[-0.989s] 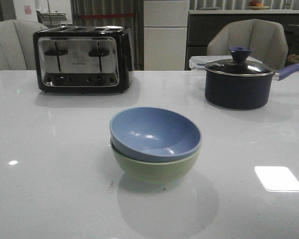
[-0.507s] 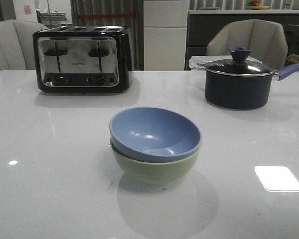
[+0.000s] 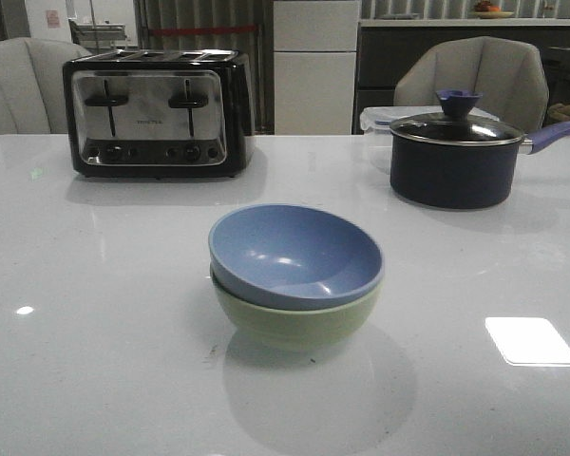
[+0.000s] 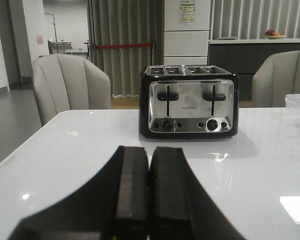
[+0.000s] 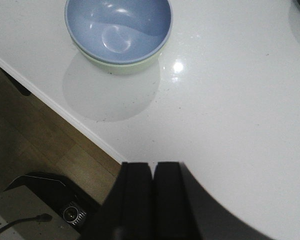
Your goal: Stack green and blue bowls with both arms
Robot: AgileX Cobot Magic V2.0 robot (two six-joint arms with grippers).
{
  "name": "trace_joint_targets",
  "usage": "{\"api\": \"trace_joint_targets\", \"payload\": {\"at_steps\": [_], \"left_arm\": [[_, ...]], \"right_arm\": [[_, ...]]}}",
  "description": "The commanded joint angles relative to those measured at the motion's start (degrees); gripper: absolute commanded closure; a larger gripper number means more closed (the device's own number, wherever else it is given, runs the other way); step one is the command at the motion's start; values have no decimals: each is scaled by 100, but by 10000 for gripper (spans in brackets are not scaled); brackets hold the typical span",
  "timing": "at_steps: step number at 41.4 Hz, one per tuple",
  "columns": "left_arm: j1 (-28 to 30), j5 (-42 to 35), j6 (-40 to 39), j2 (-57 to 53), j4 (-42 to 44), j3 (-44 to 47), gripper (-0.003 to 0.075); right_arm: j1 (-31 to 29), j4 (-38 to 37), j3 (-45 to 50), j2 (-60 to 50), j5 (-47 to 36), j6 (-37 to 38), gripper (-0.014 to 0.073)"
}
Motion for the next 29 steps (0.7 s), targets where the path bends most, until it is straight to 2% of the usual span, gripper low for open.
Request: {"api": "trace_joint_targets", "payload": {"at_steps": [1, 29], "left_arm": [[25, -512, -5, -115, 4, 26, 620], [-26, -508, -5, -115, 4, 26, 620]], "right_arm": [[-28, 29, -156, -13, -323, 6, 552], [-28, 29, -156, -13, -323, 6, 552]]}}
